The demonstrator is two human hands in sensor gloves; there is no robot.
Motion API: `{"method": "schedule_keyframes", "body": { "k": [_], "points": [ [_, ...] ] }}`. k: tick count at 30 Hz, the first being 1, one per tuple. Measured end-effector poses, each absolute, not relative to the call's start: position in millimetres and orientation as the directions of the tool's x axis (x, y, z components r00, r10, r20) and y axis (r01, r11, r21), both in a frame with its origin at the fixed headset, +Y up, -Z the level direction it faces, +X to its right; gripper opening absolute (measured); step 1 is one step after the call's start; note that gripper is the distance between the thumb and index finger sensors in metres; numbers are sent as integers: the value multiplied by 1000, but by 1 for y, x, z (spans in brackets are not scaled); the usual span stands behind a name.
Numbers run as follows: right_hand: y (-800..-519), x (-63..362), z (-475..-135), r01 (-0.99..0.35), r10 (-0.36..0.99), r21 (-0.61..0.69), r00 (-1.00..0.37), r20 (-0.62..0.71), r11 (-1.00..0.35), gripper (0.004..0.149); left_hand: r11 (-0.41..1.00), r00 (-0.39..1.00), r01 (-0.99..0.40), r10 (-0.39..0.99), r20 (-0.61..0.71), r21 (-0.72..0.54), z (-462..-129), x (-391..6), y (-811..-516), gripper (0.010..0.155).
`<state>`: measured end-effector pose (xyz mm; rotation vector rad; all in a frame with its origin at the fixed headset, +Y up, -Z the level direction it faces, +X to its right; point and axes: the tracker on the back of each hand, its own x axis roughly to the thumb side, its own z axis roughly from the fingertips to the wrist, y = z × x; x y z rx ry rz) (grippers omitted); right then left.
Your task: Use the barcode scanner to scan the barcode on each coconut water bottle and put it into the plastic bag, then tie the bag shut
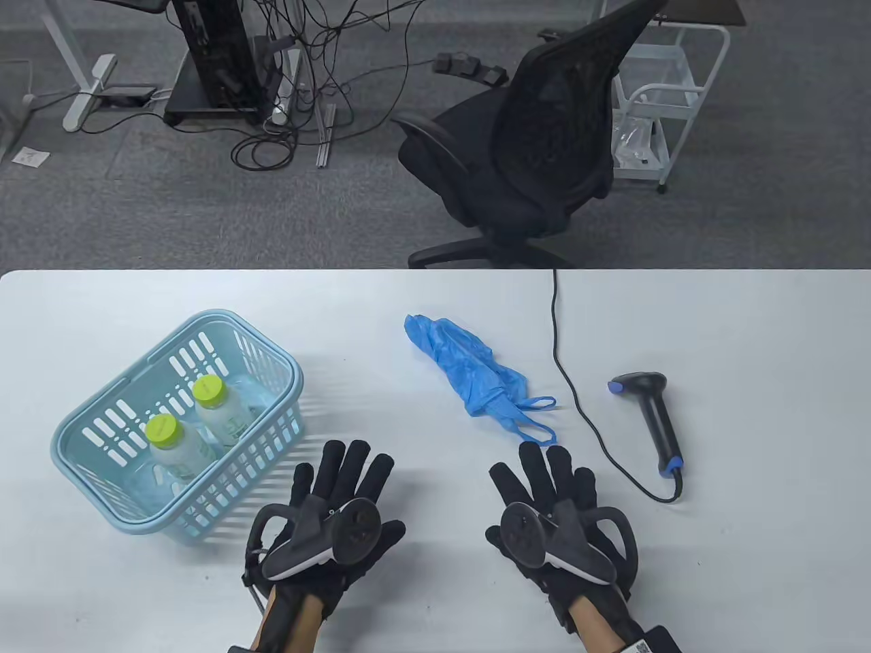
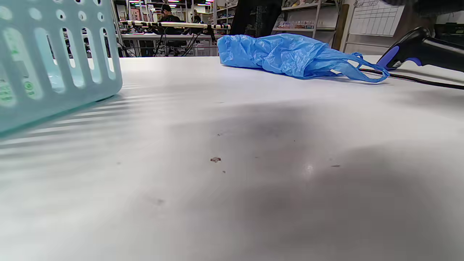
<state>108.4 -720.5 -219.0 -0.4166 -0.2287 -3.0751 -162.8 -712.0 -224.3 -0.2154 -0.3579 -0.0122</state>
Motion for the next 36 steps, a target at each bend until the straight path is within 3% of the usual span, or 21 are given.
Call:
{"method": "schedule_keyframes", "body": {
  "k": [11,19,25,31,34,36],
  "points": [
    [-712,108,-224,-1,38,143,-965,258,-990,82,978,945,38,32,324,-207,-225,-168,-711,88],
    [-685,105,-298,-191,205,100,-968,147,-976,85,980,959,41,16,283,-195,-223,-175,-709,88],
    [-713,86,-364,-80,88,177,-995,40,-981,88,981,971,21,26,239,-195,-216,-184,-708,89],
    [-747,83,-406,-131,115,309,-991,-68,-942,88,977,974,26,23,225,-212,-217,-187,-712,89],
    [-753,79,-416,-157,137,292,-987,-87,-944,81,975,975,36,14,221,-220,-217,-187,-714,88],
    [-757,76,-419,-79,56,268,-994,-93,-960,72,975,976,39,10,217,-221,-217,-187,-715,89]
  ]
}}
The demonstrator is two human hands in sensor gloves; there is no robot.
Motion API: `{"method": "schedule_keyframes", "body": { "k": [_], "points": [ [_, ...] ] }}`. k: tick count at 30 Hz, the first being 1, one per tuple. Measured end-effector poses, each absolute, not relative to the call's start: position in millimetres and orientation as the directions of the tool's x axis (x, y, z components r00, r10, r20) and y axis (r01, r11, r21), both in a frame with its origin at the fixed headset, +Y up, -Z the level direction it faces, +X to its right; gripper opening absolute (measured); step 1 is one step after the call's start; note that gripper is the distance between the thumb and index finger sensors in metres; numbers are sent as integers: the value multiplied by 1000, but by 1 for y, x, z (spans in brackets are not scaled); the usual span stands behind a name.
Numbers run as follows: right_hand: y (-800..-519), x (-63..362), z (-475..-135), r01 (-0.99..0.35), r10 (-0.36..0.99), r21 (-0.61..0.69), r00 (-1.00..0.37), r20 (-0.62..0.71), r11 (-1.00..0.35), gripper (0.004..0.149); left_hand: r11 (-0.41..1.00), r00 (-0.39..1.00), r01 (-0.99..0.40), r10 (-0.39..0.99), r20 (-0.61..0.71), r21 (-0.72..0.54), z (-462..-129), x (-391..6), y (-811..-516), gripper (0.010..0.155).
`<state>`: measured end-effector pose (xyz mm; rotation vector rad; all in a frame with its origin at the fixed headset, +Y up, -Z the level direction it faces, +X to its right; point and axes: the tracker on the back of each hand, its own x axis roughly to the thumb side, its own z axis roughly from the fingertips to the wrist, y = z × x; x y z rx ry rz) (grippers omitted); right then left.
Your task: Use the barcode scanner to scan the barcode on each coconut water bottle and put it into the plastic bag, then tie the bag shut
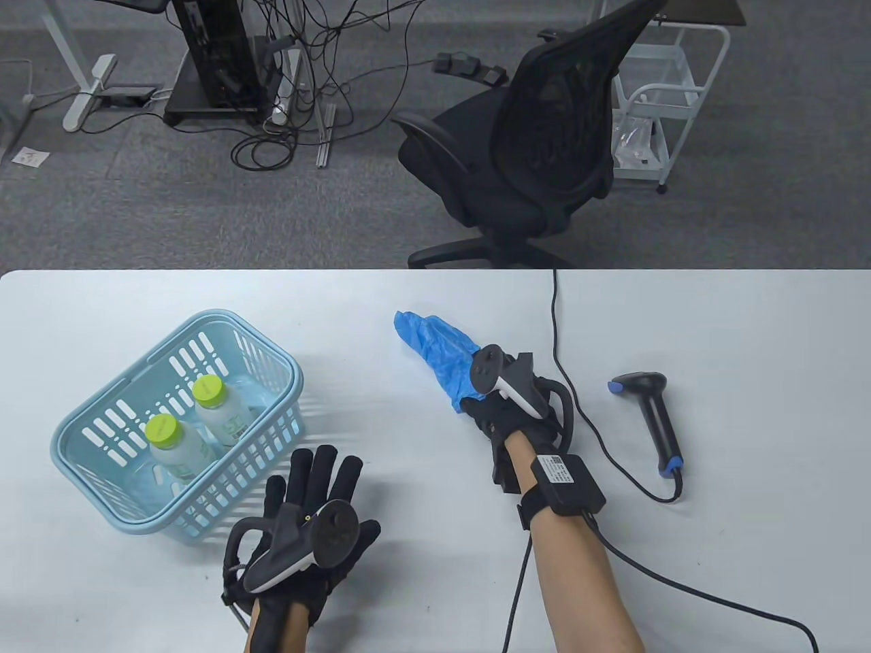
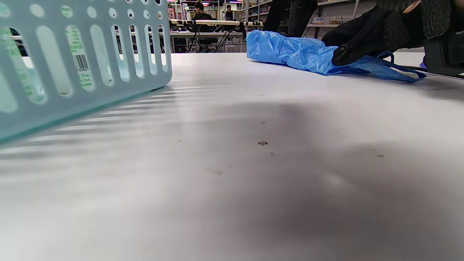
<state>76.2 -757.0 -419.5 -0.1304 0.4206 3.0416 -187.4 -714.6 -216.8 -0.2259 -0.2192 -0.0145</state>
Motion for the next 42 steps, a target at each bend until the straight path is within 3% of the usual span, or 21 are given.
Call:
{"method": "schedule_keyframes", "body": {
  "k": [3,8,18,25,30,35,37,40,42],
  "points": [
    [-755,73,-418,33,-46,127,-994,-99,-991,56,974,977,40,8,213,-221,-216,-187,-714,88],
    [-742,79,-403,28,-31,34,-997,-74,-999,40,974,976,49,1,220,-222,-215,-185,-715,88],
    [-690,84,-325,-2,3,12,-992,123,-1000,39,981,955,84,-30,295,-175,-215,-163,-717,90],
    [-660,69,-246,42,-51,-39,-968,245,-998,39,998,914,58,-50,403,-8,-210,-138,-706,95],
    [-663,57,-213,51,-48,4,-953,300,-999,39,998,880,40,-58,472,48,-206,-122,-702,103],
    [-681,55,-205,-17,29,39,-941,338,-999,40,997,837,72,-59,544,-3,-211,-110,-711,105],
    [-683,57,-203,-45,45,6,-939,341,-999,40,1000,829,10,-14,558,11,-213,-109,-711,92],
    [-683,65,-205,-148,145,18,-933,330,-989,41,993,826,-110,64,560,49,-215,-115,-709,47],
    [-683,80,-208,-268,260,16,-920,293,-963,52,974,830,-221,159,534,53,-218,-125,-708,40]
  ]
}}
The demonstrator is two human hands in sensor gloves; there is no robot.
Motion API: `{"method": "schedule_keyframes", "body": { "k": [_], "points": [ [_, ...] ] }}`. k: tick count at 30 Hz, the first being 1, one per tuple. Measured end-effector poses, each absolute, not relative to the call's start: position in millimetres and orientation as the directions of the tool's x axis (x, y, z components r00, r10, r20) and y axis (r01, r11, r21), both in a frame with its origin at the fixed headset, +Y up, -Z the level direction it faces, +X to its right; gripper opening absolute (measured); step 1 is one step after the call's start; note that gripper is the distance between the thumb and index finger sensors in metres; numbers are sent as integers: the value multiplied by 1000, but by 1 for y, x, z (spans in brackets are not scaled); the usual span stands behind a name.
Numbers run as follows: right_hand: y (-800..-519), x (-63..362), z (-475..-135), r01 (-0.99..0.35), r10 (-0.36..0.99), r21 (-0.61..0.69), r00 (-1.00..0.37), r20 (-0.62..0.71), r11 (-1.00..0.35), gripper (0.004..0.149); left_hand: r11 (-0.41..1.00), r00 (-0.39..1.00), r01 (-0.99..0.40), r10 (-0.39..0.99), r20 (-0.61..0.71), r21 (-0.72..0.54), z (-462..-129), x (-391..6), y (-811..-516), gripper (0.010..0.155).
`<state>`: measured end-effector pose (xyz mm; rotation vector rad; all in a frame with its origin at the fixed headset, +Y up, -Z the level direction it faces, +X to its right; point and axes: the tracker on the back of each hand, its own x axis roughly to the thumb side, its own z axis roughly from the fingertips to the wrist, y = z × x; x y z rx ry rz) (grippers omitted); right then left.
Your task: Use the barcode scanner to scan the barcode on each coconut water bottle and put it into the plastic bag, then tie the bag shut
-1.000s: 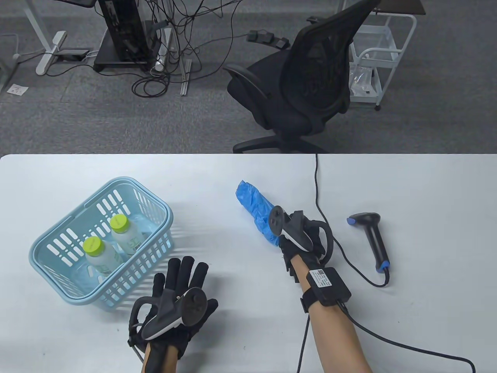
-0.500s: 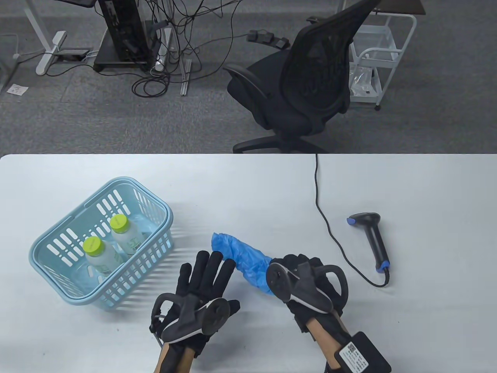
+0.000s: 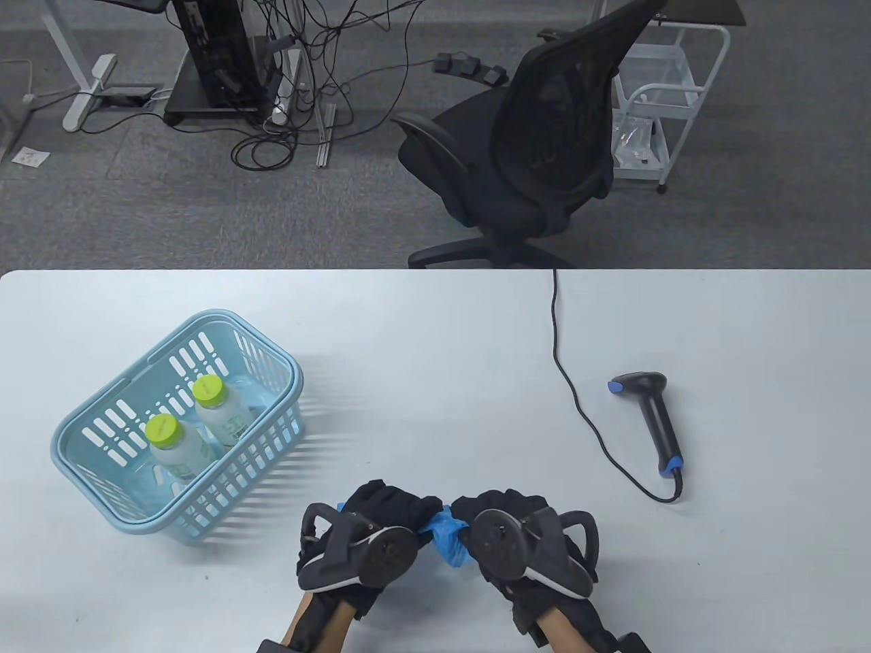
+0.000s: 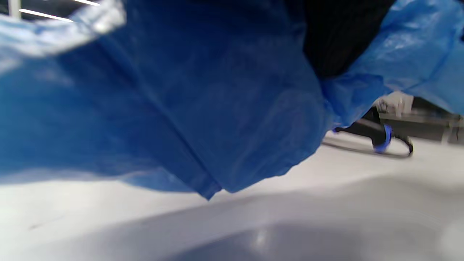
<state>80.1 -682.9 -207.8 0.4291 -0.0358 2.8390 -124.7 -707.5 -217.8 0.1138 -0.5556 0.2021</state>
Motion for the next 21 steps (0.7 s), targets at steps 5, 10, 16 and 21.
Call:
{"method": "schedule_keyframes", "body": {
  "k": [5,10,16,21],
  "points": [
    [-695,122,-223,-537,564,173,-779,275,-826,100,882,799,-471,434,416,-15,-227,-154,-711,39],
    [-726,138,-241,-714,863,494,-471,183,-495,111,717,666,-695,668,333,-49,-231,-169,-715,39],
    [-718,97,-233,-620,716,360,-590,372,-698,96,645,557,-746,740,377,-164,-226,-143,-718,40],
    [-703,107,-231,-720,700,72,-640,316,-691,42,628,543,-762,753,372,-158,-226,-149,-721,41]
  ]
}}
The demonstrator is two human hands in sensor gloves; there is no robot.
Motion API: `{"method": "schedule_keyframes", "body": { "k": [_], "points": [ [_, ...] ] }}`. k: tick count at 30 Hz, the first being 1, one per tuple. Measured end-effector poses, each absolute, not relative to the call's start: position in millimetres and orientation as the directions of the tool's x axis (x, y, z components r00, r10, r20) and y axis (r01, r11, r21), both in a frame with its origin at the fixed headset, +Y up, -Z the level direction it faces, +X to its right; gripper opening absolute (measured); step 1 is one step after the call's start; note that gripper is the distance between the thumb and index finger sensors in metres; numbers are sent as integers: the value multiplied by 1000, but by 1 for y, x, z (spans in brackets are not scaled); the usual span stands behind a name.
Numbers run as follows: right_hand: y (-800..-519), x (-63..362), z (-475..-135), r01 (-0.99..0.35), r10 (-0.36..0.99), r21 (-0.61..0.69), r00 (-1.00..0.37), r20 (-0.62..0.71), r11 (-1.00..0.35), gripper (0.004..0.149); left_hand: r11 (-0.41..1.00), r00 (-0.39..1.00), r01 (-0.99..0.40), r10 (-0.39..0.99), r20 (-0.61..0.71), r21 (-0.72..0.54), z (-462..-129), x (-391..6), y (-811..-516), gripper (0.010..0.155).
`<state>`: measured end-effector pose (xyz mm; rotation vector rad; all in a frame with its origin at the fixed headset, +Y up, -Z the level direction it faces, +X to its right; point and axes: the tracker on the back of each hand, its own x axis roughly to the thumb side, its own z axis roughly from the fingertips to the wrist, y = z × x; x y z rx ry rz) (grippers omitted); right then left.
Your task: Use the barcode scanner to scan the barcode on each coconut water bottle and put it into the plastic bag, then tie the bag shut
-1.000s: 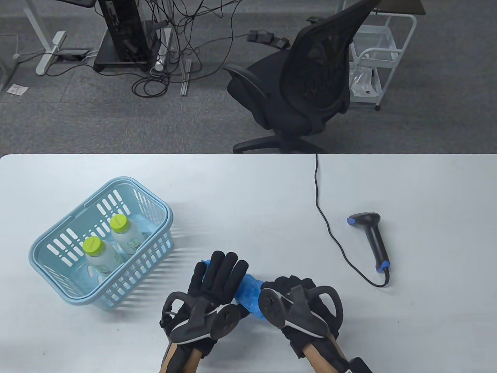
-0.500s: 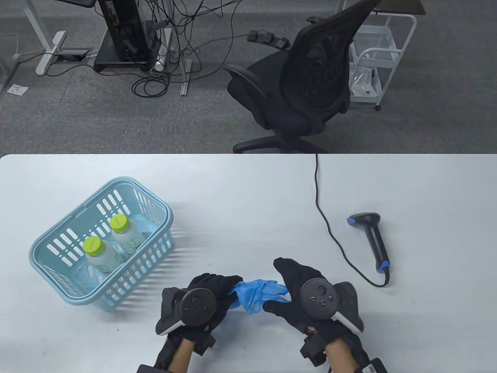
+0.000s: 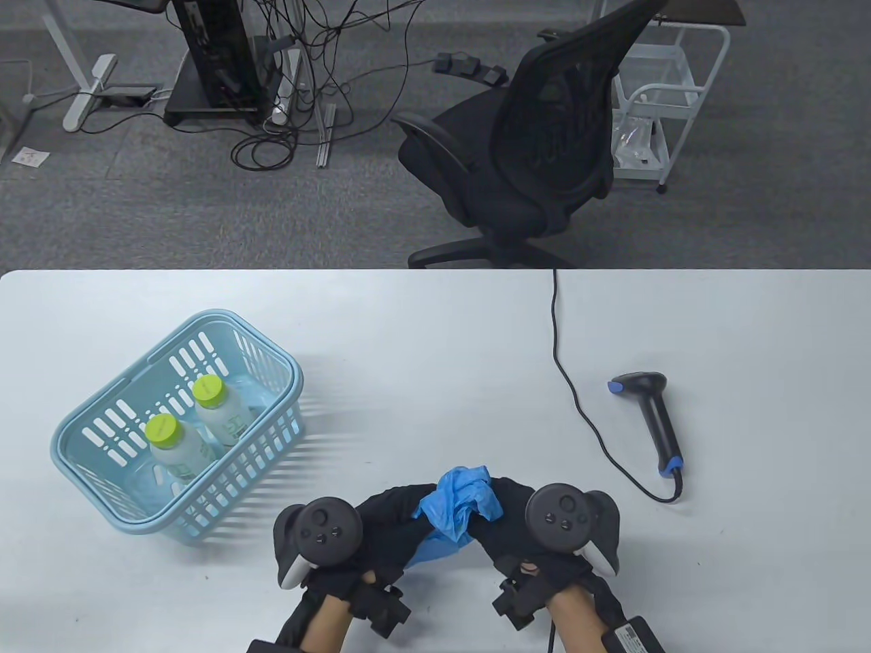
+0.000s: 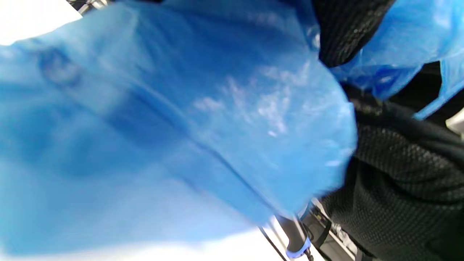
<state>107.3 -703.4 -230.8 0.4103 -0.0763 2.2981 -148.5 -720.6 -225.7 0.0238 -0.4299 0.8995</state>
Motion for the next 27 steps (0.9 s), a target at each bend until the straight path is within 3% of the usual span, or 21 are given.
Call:
{"method": "schedule_keyframes", "body": {
  "k": [3,8,9,13,16,18,20,21,24,27],
  "points": [
    [-703,122,-232,-755,741,73,-614,272,-652,40,587,518,-795,788,333,-155,-230,-159,-724,40],
    [-701,140,-232,-716,683,-76,-688,245,-694,39,565,506,-813,806,307,-144,-233,-176,-725,40],
    [-700,140,-231,-686,649,-87,-716,257,-722,38,560,500,-817,806,317,-136,-234,-179,-723,45],
    [-696,125,-225,-548,478,-82,-786,391,-833,38,495,354,-837,814,461,-233,-229,-180,-703,99],
    [-691,105,-219,-455,351,-128,-810,469,-881,39,668,448,-686,701,555,-288,-221,-159,-690,107],
    [-689,96,-216,-412,290,-144,-811,508,-900,40,720,504,-641,656,562,-266,-219,-147,-689,95],
    [-688,95,-214,-412,287,-160,-818,499,-897,39,695,522,-697,660,540,-175,-220,-147,-690,56],
    [-688,97,-215,-419,297,-161,-820,490,-893,39,677,531,-726,664,526,-122,-221,-151,-691,44],
    [-691,123,-224,-524,438,-176,-820,368,-833,39,546,496,-838,741,453,24,-224,-180,-694,37],
    [-697,145,-232,-620,564,-174,-776,284,-765,39,308,307,-950,873,379,59,-226,-202,-704,37]
  ]
}}
